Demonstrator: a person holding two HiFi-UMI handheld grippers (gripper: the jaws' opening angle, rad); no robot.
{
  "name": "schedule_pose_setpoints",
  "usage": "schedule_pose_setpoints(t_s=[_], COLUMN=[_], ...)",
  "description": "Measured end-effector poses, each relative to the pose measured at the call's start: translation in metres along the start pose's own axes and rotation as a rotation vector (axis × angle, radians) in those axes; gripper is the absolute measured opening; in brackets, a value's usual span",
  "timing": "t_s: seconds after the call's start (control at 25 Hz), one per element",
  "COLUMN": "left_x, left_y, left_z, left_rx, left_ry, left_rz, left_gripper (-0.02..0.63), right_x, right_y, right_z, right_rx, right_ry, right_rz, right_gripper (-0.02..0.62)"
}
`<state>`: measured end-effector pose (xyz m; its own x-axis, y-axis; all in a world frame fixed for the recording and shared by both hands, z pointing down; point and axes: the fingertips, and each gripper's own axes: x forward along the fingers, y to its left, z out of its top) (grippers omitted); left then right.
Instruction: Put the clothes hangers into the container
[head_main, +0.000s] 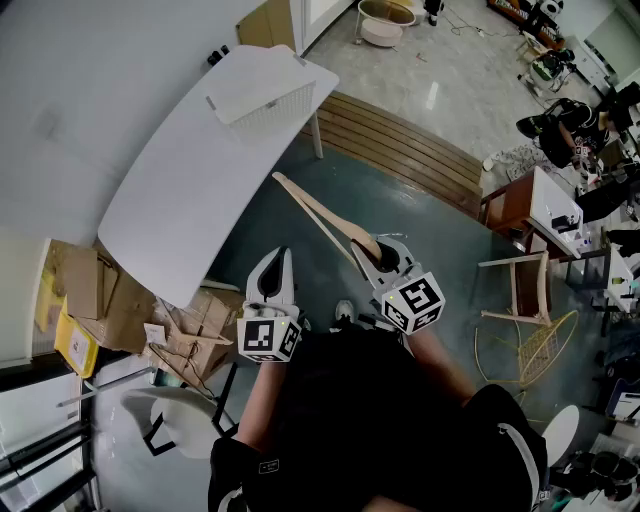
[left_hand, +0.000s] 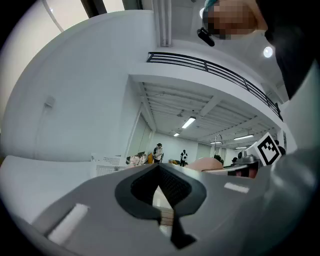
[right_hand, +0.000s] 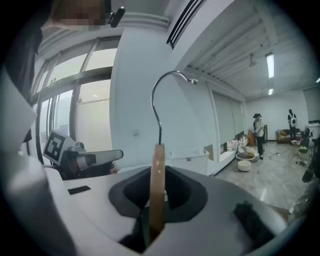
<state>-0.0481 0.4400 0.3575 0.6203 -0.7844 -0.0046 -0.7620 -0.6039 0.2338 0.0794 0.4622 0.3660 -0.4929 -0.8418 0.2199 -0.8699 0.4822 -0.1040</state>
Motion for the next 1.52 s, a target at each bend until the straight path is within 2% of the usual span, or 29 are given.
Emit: schedule_pose_setpoints(t_s=[0.64,0.88,1.52], left_x=[0.008,0.013,0.046], left_y=[-0.015,-0.023,-0.065], left_z=[-0.002,-0.006,-0.018], left_rx=[0.003,0.008,0.006], left_ry=[0.000,0.003,-0.006], left_rz=[-0.004,0.004,0.063], left_gripper=[0.003,0.003,0.003], right_x=[-0.013,-0.021,-0.046], right_y=[-0.012,-0.024,-0.076], right_z=[-0.001,0.000,-0.013], right_rx=[0.008,0.045,0.024], right_ry=[-0.003,-0.034,-0.019], right_rz=[-0.001,0.003,0.069], right_gripper=[0.061,0.061,0.061])
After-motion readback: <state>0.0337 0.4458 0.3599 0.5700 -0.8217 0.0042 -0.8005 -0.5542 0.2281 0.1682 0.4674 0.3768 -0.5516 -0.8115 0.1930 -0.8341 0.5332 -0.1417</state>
